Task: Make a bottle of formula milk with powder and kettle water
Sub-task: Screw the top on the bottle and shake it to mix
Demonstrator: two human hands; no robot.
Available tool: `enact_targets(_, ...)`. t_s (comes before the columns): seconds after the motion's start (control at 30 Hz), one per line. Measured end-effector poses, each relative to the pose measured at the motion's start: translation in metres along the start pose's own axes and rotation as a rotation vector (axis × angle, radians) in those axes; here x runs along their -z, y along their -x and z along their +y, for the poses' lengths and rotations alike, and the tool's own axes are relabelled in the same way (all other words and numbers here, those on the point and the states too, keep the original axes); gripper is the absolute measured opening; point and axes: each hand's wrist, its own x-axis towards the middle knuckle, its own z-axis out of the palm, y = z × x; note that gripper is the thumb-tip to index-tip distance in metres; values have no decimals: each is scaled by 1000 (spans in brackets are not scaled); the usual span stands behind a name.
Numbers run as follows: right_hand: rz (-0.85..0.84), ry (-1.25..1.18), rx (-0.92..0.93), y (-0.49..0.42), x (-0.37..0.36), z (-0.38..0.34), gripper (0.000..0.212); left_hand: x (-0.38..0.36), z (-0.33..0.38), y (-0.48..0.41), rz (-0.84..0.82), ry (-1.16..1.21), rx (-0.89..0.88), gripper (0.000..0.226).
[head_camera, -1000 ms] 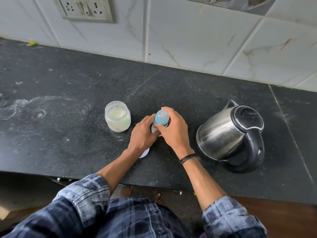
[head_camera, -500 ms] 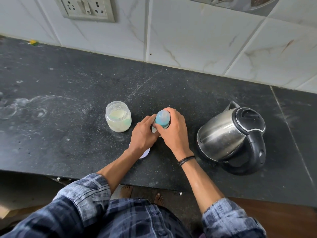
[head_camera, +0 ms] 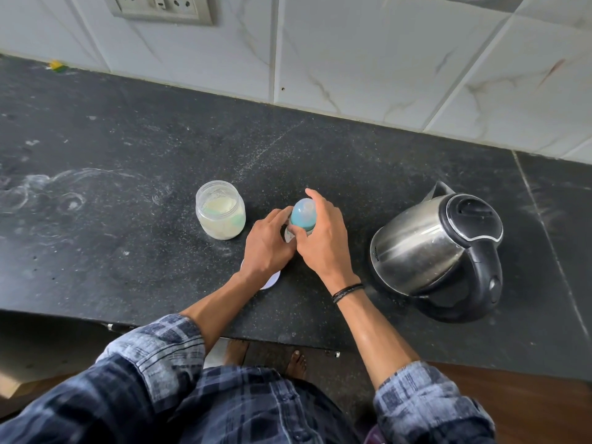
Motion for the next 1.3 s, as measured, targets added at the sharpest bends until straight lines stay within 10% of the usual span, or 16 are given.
enact_targets(0.63,158,-5,-35,8,-14,-8,61,3,5,2,11,-9,-20,40)
enact_targets(1.3,-171,-8,18,-8,13,2,75,7,7,-1,-110,-20,21,38)
